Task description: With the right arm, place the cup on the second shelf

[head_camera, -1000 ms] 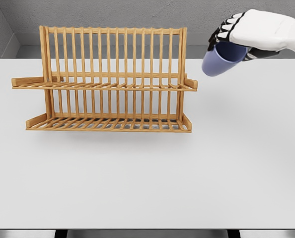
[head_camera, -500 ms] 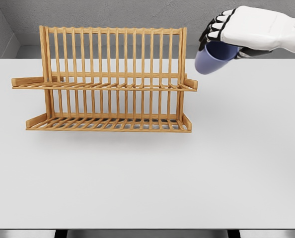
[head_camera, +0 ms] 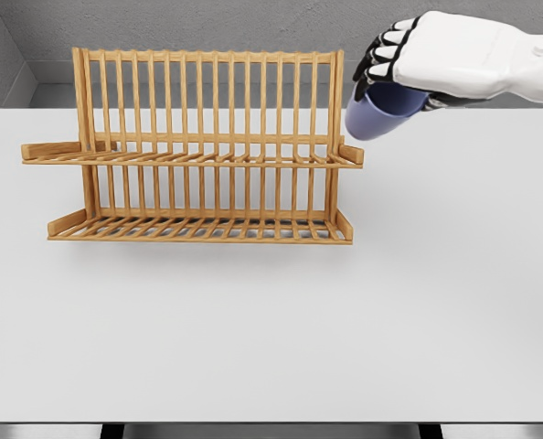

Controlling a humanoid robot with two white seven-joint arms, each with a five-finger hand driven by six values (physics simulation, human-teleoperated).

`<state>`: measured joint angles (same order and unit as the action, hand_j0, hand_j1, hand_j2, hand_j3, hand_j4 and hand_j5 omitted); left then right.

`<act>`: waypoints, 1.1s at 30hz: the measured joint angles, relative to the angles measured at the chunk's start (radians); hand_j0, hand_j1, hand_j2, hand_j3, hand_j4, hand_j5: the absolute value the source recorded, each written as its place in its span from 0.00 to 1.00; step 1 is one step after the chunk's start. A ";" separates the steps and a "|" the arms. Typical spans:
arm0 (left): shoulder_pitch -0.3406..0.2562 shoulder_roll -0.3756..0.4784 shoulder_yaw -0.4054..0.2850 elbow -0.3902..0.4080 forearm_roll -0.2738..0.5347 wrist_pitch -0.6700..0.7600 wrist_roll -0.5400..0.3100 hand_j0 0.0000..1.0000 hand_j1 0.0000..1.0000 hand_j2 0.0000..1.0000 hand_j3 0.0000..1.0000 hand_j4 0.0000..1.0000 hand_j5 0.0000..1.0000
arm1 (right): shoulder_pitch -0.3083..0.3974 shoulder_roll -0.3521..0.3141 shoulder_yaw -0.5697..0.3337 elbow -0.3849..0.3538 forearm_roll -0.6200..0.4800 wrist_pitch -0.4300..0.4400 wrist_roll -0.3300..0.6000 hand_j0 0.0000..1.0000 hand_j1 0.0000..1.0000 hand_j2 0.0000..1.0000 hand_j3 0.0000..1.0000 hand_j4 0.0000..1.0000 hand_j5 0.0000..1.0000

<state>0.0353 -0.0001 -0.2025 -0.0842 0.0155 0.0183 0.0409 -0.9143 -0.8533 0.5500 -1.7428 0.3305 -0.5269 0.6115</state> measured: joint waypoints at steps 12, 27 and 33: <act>0.000 0.000 0.000 0.000 0.000 0.000 0.000 1.00 1.00 1.00 1.00 1.00 1.00 | -0.031 0.048 0.014 -0.010 -0.002 -0.004 0.000 0.62 0.62 0.62 0.62 0.62 0.62; 0.000 0.000 0.000 0.000 0.000 0.000 0.000 1.00 1.00 1.00 1.00 1.00 1.00 | -0.041 0.069 0.083 -0.007 0.009 0.002 -0.008 0.62 0.62 0.62 0.62 0.62 0.62; 0.000 0.000 0.000 0.000 0.000 0.000 0.000 1.00 1.00 1.00 1.00 1.00 1.00 | -0.041 0.069 0.111 -0.007 0.017 0.002 -0.015 0.61 0.61 0.61 0.61 0.61 0.61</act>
<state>0.0353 -0.0001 -0.2024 -0.0843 0.0155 0.0184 0.0410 -0.9557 -0.7840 0.6608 -1.7496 0.3479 -0.5252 0.5967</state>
